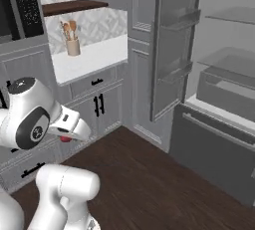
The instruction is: Take the strawberry from the fridge and place it on top of the pancake, located on the dining counter.
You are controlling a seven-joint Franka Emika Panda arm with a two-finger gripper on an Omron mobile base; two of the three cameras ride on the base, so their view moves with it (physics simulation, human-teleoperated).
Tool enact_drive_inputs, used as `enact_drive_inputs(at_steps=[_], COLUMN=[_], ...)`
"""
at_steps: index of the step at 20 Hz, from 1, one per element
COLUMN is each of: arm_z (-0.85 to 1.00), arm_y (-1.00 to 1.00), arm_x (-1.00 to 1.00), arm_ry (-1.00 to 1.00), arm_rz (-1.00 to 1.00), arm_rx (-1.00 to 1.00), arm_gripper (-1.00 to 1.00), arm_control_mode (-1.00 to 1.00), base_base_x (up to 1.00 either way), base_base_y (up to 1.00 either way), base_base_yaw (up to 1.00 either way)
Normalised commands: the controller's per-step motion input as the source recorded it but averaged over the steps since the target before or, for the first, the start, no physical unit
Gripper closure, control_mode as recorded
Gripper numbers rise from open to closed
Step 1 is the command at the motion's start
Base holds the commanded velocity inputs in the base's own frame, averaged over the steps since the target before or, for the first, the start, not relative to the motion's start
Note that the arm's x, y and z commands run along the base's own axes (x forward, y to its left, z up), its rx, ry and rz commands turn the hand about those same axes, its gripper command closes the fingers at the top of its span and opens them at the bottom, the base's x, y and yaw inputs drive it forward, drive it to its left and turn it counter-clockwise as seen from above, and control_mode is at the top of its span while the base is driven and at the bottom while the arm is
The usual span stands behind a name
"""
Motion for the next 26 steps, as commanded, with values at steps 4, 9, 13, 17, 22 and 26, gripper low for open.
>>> enact_drive_inputs(at_steps=[4, 9, 13, 17, 22, 26], arm_z=[0.0, 0.0, 0.0, 0.0, 0.0, 0.0], arm_y=[0.0, 0.0, 0.0, 0.0, 0.0, 0.0], arm_x=[0.0, 0.0, 0.0, 0.0, 0.0, 0.0], arm_ry=[0.0, 0.0, 0.0, 0.0, 0.0, 0.0], arm_rz=[0.0, 0.0, 0.0, 0.0, 0.0, 0.0], arm_rx=[0.0, 0.0, 0.0, 0.0, 0.0, 0.0], arm_gripper=[1.0, 1.0, 1.0, 1.0, 1.0, 1.0], arm_control_mode=[1.0, 1.0, 1.0, 1.0, 1.0, 1.0], base_base_x=[-0.75, -0.65, -0.35, -0.21, -0.19, -0.05], base_base_y=[0.34, 0.31, 0.42, 0.43, 0.44, 0.59], base_base_yaw=[0.75, 0.77, 0.81, 0.79, 0.74, 0.66])
